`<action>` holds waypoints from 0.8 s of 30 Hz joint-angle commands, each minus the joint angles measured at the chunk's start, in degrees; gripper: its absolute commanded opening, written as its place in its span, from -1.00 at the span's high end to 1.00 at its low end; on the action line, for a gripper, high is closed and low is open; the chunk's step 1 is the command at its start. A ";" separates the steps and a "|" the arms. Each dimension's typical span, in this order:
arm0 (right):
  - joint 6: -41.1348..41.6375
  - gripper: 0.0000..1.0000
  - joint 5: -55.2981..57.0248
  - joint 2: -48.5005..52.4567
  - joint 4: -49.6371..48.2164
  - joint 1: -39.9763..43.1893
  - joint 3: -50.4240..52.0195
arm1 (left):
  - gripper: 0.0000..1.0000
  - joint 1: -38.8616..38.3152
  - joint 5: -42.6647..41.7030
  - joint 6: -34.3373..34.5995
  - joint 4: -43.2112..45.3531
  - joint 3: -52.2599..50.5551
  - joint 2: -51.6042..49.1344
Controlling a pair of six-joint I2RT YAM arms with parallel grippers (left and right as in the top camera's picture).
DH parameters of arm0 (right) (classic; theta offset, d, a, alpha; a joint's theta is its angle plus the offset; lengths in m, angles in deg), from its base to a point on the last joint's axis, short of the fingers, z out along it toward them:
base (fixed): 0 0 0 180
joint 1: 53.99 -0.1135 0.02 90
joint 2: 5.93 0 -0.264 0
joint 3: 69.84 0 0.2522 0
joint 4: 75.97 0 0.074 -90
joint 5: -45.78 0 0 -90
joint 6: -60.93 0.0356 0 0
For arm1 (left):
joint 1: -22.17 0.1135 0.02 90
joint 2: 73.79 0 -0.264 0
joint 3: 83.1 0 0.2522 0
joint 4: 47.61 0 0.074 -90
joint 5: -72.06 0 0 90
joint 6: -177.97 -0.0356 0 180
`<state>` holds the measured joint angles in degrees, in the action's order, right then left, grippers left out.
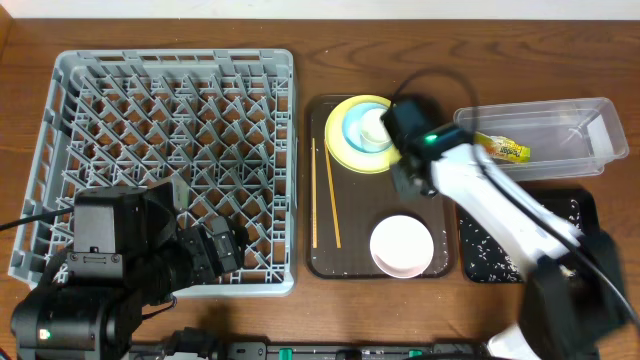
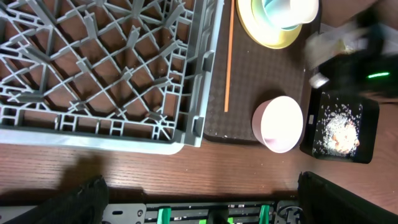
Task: Sort waste into correct bins and load items into the dishwasher rack
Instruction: 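Grasp the crumpled white tissue with the right gripper, then drop the tissue into the clear plastic bin and hold the right arm above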
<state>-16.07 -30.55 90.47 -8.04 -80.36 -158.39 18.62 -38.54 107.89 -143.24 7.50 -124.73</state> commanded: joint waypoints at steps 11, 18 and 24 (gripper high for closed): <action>6.32 0.98 -11.45 -5.70 -8.55 38.86 -5.68 | -0.97 -0.17 0.72 0.33 0.11 0.02 0.09; 6.27 0.98 -30.88 8.24 -12.41 52.35 -5.68 | -0.97 -0.17 0.74 0.33 0.11 0.02 0.09; 6.25 0.96 -31.69 12.37 -13.51 52.61 -5.68 | -0.96 -0.17 0.72 0.35 0.11 0.02 0.09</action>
<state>-10.35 -58.22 102.93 -21.20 -27.22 -164.05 18.62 -38.54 107.89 -143.24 7.50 -124.73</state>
